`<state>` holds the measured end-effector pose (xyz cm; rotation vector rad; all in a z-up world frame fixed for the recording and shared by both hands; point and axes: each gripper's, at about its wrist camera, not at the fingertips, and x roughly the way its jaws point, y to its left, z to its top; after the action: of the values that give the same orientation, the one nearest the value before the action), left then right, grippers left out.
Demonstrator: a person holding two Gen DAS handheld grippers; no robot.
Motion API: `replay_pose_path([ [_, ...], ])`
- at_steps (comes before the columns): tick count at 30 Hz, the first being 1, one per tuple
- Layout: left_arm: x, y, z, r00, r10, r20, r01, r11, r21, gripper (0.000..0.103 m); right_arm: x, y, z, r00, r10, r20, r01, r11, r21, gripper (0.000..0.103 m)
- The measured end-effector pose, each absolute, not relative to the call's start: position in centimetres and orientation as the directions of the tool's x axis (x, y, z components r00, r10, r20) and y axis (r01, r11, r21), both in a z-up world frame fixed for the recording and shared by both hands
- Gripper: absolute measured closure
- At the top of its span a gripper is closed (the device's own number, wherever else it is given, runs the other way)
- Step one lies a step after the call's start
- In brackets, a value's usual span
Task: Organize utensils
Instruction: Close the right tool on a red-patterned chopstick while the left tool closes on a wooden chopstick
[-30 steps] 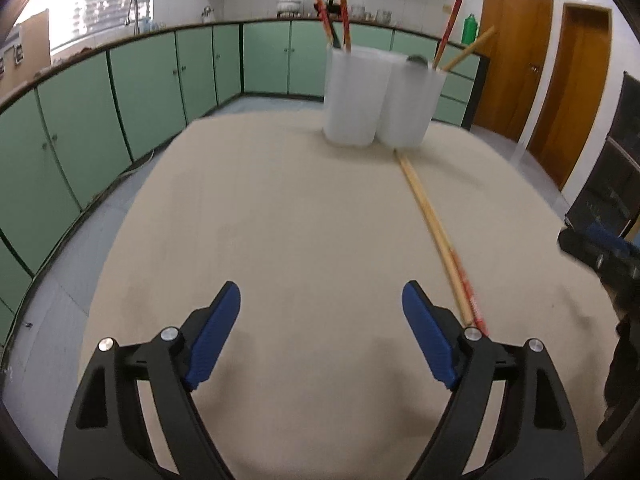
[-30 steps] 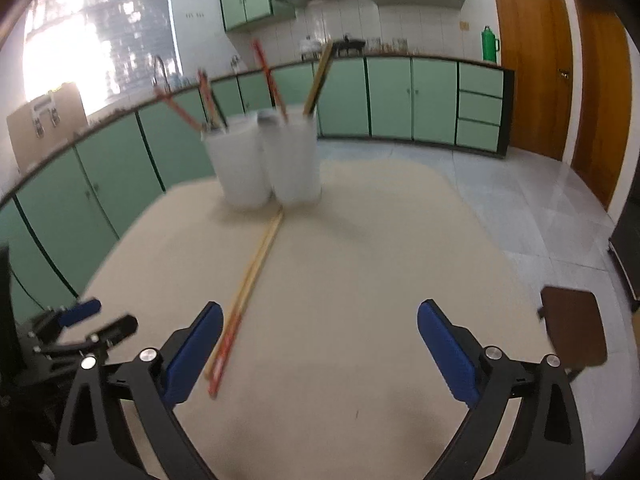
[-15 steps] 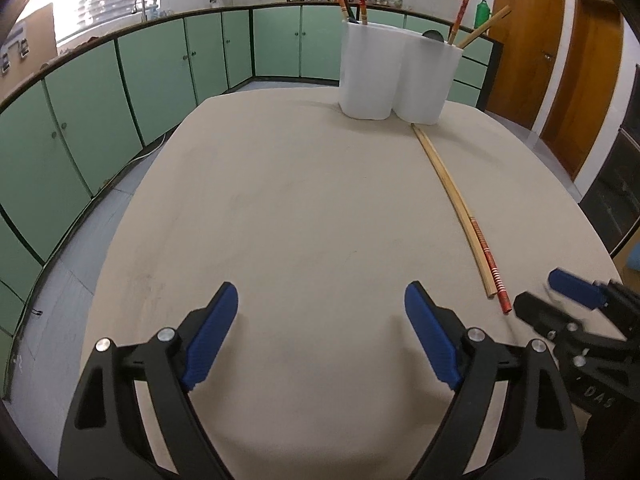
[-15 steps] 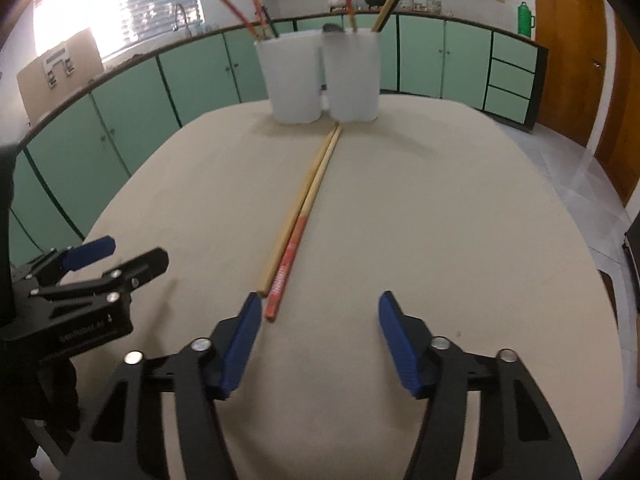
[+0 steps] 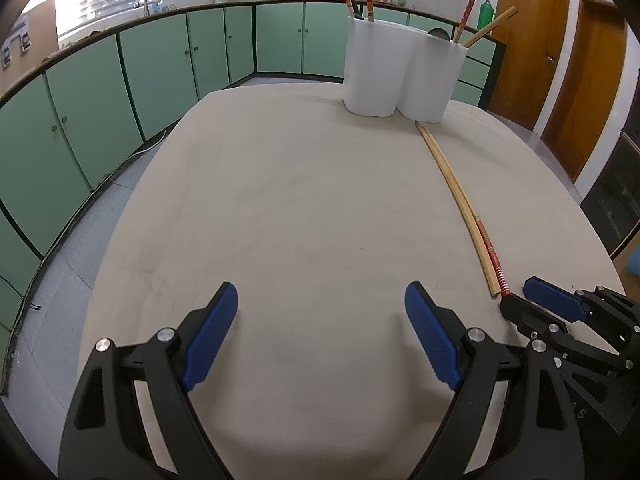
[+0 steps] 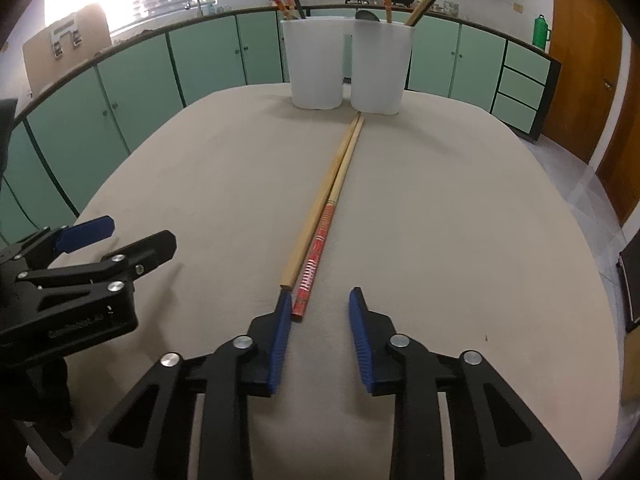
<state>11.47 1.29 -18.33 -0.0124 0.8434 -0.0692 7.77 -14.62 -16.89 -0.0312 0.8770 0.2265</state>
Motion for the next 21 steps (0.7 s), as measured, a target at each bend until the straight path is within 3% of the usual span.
replay_pose_path([
  [2,11.5,1.2,-18.4,0.663,-0.064,-0.746,0.057,0.998,-0.035,0.02,7.8,-14.6,-16.9,0.611,0.203,-0.765,-0.224,0.971,0.079,0.095],
  [3,11.5,1.2,-18.4,0.662,-0.063,-0.747,0.059,0.998,-0.032,0.02,7.9,-14.6,-16.9,0.61,0.206,-0.765,-0.225,0.971,0.082,0.095],
  [21,11.4,-4.1,-18.3,0.646,-0.159,-0.746,0.169,0.984,-0.064,0.02,8.6,-20.6,-16.8,0.637,0.146,-0.757,-0.092,0.989,0.113,0.097],
])
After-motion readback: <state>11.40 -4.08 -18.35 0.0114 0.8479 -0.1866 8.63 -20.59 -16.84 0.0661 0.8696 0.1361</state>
